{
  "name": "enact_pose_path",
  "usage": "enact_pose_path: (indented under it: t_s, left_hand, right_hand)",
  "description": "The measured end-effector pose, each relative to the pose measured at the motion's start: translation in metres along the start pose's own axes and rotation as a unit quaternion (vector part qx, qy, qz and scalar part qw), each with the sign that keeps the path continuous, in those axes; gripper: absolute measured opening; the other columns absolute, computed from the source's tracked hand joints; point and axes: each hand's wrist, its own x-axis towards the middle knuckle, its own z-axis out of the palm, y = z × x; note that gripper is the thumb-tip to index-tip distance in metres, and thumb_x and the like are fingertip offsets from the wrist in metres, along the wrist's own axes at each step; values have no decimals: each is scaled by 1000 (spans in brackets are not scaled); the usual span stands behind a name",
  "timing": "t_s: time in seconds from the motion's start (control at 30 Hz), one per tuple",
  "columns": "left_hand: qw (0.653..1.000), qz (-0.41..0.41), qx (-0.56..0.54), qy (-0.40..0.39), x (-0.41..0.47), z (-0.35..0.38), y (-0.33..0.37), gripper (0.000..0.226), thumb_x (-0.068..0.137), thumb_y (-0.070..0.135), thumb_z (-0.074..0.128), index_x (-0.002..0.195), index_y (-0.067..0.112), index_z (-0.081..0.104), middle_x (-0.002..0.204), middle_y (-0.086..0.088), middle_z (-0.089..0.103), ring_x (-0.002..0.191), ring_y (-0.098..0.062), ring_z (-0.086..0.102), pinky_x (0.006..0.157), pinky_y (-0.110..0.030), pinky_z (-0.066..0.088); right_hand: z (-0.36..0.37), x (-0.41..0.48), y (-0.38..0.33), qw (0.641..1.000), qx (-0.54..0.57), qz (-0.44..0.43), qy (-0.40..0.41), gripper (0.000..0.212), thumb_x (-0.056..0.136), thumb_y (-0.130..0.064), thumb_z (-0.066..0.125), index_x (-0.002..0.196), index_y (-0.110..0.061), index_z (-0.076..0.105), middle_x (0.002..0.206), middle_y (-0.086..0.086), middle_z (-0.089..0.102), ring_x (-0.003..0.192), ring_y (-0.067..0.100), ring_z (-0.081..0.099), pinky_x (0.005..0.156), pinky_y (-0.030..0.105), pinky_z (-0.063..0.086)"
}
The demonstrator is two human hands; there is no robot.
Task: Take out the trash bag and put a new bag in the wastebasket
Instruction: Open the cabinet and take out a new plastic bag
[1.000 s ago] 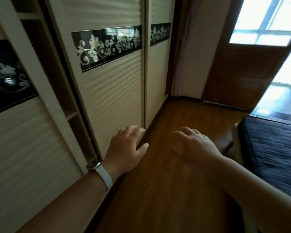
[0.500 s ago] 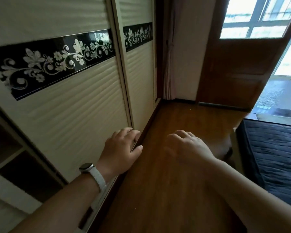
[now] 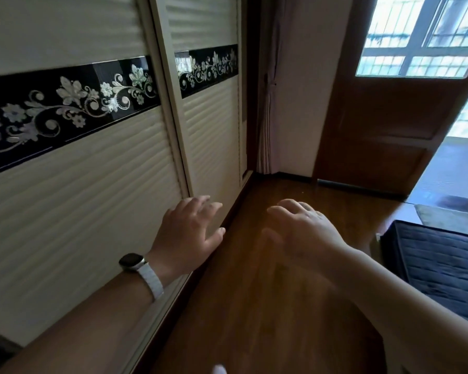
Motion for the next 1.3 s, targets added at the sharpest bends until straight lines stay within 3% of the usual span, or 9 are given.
enact_pose_path:
  t_s: [0.37, 0.7, 1.0, 1.3]
  left_hand:
    - [998, 31, -45, 25, 197, 74, -86, 58, 86, 57, 35, 130, 25, 52, 134, -4, 53, 123, -25, 47, 98, -46, 40]
    - [998, 49, -5, 50, 326, 91, -154, 52, 87, 52, 44, 128, 23, 53, 132, -6, 56, 121, -27, 50, 94, -47, 43]
    - [997, -3, 55, 47, 384, 114, -191, 51, 83, 52, 49, 124, 23, 58, 128, -7, 59, 118, -28, 53, 93, -46, 44]
    - [976, -109, 175, 73, 470, 110, -219, 53, 83, 50, 47, 123, 18, 61, 127, -10, 60, 114, -32, 54, 91, -44, 44]
  right_hand:
    - [19, 189, 58, 997, -42, 57, -3, 53, 90, -61, 41, 135, -35, 41, 140, -11, 41, 132, 16, 36, 103, 38, 37]
    - [25, 327, 81, 997, -49, 58, 9, 56, 89, -65, 37, 137, -37, 37, 144, -9, 38, 134, 17, 34, 106, 40, 35]
    - [53, 430, 112, 1000, -15, -15, -15, 56, 90, -64, 34, 139, -36, 36, 145, -9, 37, 134, 17, 32, 107, 38, 31]
    - [57, 567, 168, 987, 37, -154, -34, 60, 92, -62, 35, 144, -34, 30, 152, -7, 29, 140, 18, 27, 112, 42, 29]
